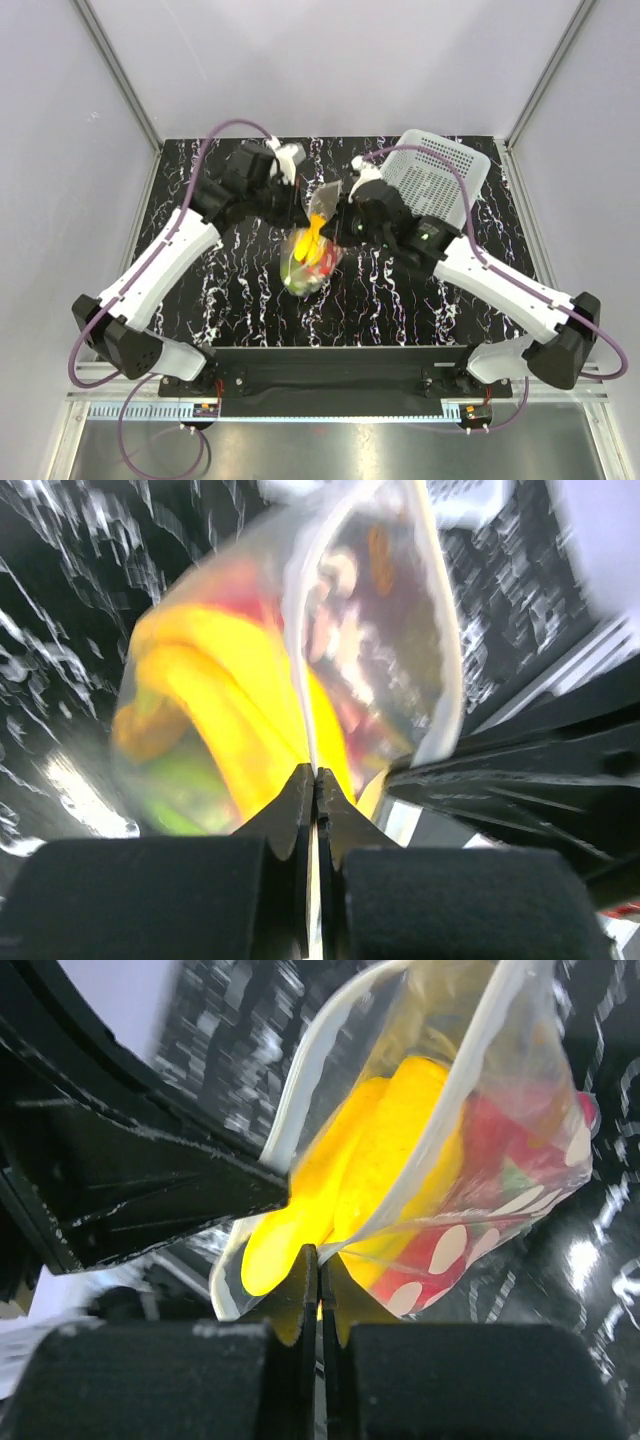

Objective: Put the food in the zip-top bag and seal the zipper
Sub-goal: Adjust the zipper food storage bag at the center of the board.

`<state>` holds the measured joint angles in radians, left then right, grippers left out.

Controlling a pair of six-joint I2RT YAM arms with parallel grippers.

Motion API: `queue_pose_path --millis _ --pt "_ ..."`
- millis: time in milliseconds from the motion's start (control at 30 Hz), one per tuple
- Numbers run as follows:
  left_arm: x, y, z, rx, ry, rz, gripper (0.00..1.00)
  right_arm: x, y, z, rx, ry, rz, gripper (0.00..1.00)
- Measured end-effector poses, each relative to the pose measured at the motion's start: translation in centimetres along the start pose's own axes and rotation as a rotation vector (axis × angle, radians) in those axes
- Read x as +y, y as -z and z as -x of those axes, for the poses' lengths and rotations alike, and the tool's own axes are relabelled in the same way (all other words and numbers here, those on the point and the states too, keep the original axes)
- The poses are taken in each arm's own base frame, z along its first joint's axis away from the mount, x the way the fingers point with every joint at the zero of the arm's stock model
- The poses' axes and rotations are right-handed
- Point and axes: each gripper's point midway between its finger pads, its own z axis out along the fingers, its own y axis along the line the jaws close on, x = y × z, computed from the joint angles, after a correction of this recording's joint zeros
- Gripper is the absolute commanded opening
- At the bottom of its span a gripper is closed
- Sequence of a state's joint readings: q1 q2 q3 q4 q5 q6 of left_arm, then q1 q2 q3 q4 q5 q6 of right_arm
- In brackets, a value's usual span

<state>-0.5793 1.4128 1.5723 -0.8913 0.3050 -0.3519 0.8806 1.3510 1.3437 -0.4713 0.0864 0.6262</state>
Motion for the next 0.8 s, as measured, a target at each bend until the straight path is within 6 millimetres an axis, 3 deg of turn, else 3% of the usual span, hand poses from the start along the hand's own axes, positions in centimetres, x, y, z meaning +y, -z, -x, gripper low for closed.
queue_pose_path --millis 100,200,300,433,667,800 --pt "2.4 -3.3 -4.7 0.116 0.053 0.023 0.0 -2.9 -2.1 -3.9 0.089 0.004 -0.074 0.0" --pt "3.6 -5.6 -9.0 0.214 0.107 0.019 0.0 -5.7 -4.6 -7.6 0.19 0.008 -0.154 0.0" --pt "3.7 -6.3 -10.4 0.24 0.116 0.015 0.0 -6.6 -5.6 -9.3 0.242 0.003 -0.179 0.0" --pt "2.8 -5.7 -8.9 0.209 0.101 0.008 0.0 -5.9 -4.7 -8.1 0.214 0.001 -0.164 0.0" --pt "-1.6 -1.2 -1.2 0.042 0.015 -0.044 0.0 -2.4 -0.7 -2.5 0.08 0.0 -0.082 0.0" --pt "-3.2 0.2 0.7 -0.01 -0.003 -0.083 0.0 -0.8 1.2 -0.3 0.022 -0.005 -0.036 0.0"
